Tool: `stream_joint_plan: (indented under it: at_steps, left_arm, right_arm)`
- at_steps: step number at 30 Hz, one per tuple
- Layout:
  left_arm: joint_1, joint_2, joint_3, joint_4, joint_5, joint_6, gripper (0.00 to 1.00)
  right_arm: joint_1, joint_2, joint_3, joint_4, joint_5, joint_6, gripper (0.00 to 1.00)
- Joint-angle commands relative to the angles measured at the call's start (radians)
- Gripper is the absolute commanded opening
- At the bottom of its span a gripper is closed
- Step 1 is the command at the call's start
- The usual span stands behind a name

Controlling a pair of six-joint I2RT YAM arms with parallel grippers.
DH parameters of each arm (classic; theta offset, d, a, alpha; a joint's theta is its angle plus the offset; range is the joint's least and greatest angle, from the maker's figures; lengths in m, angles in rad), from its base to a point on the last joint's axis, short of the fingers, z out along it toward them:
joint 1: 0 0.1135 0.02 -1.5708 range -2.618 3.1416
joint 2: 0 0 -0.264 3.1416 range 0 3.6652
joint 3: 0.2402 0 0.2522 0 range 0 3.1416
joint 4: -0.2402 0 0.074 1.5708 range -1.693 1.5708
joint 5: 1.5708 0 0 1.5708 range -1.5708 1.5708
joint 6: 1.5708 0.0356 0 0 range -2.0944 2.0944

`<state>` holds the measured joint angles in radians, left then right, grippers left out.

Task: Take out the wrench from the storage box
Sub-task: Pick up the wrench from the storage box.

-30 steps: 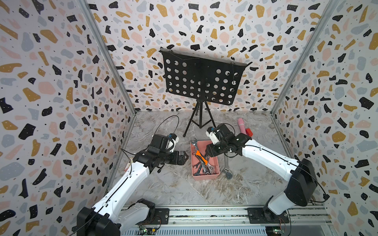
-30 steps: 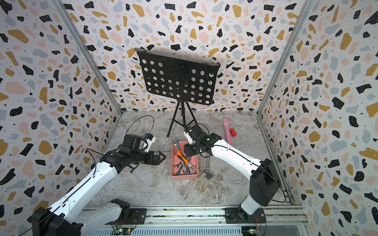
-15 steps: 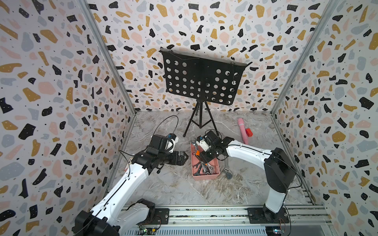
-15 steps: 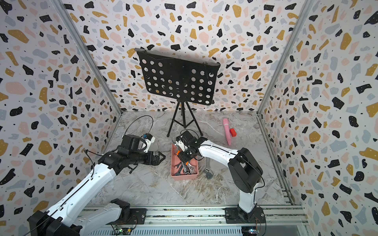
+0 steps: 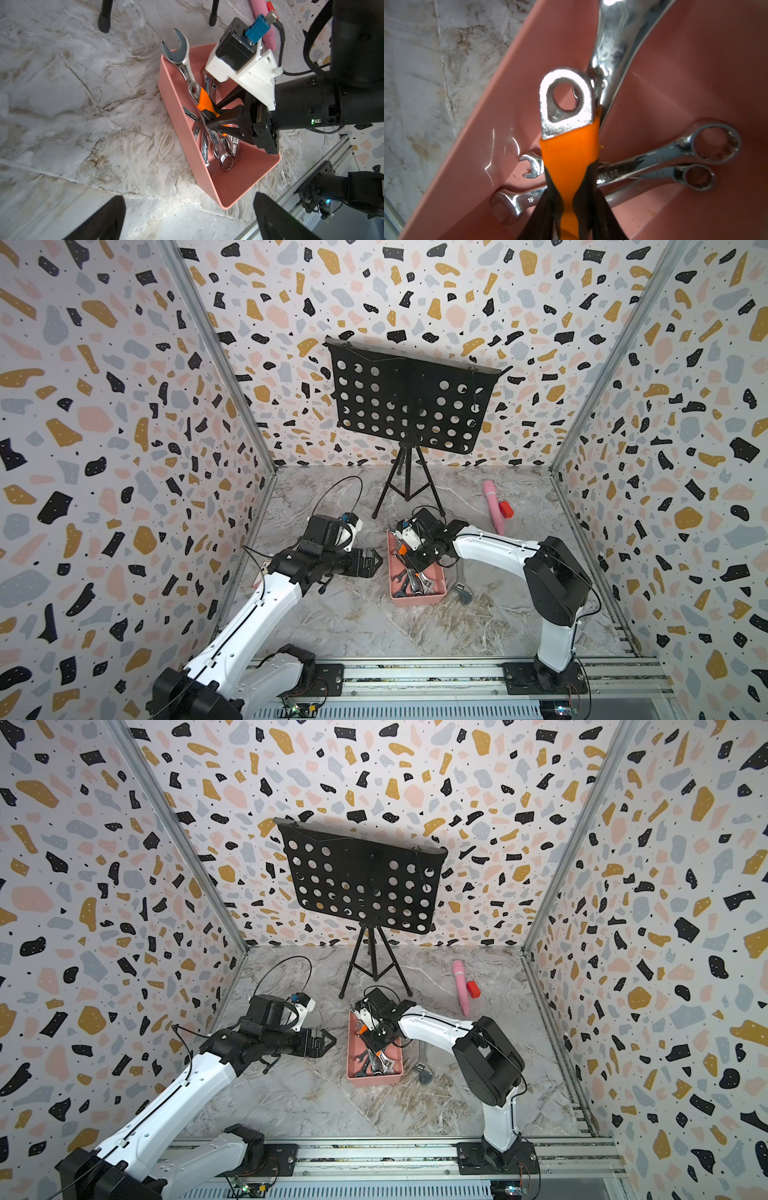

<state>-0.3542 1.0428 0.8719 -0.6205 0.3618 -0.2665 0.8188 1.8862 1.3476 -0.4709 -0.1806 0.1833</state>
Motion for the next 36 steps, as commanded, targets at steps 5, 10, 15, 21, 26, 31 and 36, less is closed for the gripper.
stream_joint_plan:
  at_steps: [5,10,15,21,26,31,36]
  left_arm:
    - [0.006,-0.013,-0.013,0.013,0.013,0.003,1.0]
    - [0.005,-0.009,-0.008,0.014,0.018,0.003,1.0]
    - [0.005,0.003,0.004,0.013,0.029,-0.003,1.0]
    - [0.005,0.013,0.025,0.017,0.04,-0.019,1.0]
    - [0.005,0.013,0.045,0.016,0.056,-0.028,1.0]
    - [-0.006,0.012,0.058,0.02,0.065,-0.051,1.0]
    - [-0.05,0.015,0.078,0.025,0.059,-0.072,1.0]
  right_arm:
    - [0.006,-0.085,0.054,-0.038,0.044,0.008,0.17]
    - [0.006,-0.128,0.069,-0.052,0.031,0.016,0.13]
    - [0.006,-0.187,0.079,-0.051,0.046,0.041,0.08]
    - [0.006,-0.228,0.117,-0.057,0.058,0.079,0.08]
    - [0.002,-0.254,0.17,-0.135,0.1,0.086,0.07]
    - [-0.06,-0.337,0.157,-0.245,0.106,0.1,0.05]
    - [-0.142,-0.427,0.118,-0.391,0.097,0.076,0.06]
